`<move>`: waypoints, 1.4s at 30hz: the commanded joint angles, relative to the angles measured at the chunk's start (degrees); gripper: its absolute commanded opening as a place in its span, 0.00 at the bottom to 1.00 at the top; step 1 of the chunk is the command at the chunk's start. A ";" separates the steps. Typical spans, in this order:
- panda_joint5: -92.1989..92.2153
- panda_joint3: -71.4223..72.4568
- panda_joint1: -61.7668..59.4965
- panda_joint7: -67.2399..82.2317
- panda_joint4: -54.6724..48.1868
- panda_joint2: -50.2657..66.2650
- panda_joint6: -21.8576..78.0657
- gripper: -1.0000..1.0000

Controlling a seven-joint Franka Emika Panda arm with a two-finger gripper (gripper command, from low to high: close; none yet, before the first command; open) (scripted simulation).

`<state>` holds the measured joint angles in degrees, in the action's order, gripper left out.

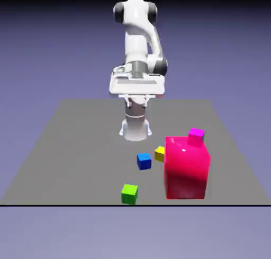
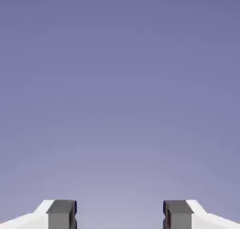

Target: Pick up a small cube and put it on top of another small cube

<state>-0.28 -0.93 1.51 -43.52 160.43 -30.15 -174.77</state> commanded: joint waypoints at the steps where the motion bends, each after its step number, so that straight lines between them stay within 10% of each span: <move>1: -0.23 -0.78 0.68 -0.88 -0.48 2.08 -0.63 0.50; 32: -6.60 -12.87 10.10 -22.64 -18.57 62.70 -21.43 0.50; 33: -6.60 -12.87 10.10 -22.64 -18.57 62.70 -21.43 0.00; 42: -6.01 -15.88 14.65 -19.95 -13.78 49.86 -13.06 0.00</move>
<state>-6.35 -16.81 16.16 -63.52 146.65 19.71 -187.84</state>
